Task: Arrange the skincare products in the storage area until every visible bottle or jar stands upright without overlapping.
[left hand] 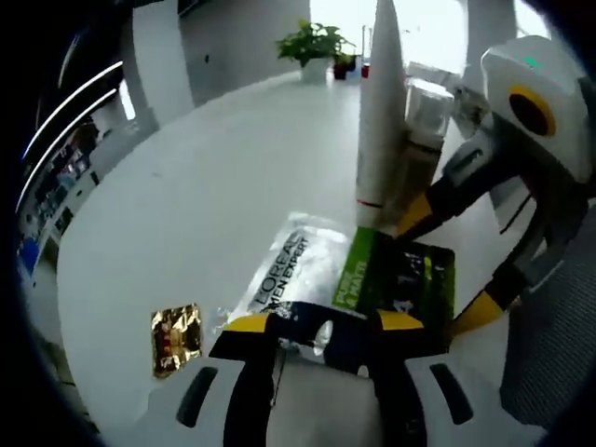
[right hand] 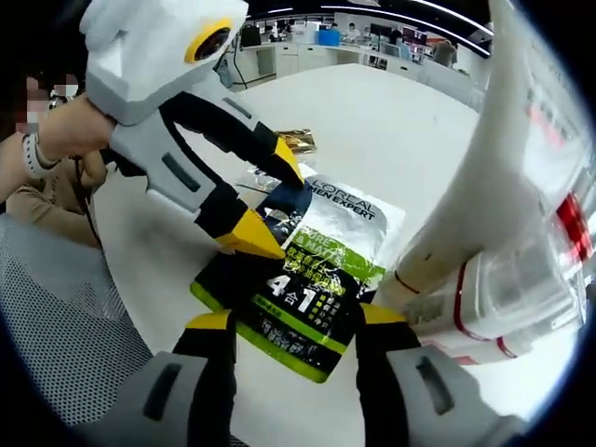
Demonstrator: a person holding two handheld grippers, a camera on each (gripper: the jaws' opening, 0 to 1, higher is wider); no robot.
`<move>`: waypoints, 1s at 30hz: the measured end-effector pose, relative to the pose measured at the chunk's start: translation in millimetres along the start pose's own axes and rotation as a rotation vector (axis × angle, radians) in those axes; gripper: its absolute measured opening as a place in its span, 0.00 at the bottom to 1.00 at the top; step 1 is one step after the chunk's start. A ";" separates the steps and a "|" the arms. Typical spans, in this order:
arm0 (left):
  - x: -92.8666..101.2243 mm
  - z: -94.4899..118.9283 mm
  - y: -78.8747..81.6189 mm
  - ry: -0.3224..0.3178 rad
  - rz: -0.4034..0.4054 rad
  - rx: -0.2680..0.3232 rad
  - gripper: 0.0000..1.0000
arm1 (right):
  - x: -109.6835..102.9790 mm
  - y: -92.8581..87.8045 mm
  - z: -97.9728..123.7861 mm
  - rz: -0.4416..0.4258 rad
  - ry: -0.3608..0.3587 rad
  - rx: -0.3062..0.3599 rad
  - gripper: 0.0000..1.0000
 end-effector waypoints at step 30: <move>14.9 48.2 8.9 0.020 0.114 0.097 0.44 | -7.6 -4.2 63.4 -0.075 0.010 0.132 0.52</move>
Point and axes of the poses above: the point that each gripper's makers call its tool centre point, and the gripper's own axes: z roughly backward along the fingers, x roughly to its right, y roughly out of its top, the point moved 4 cm from there along z, roughly backward along the fingers, and after that the axes turned 9 degrees about -x, right-handed, at the moved point
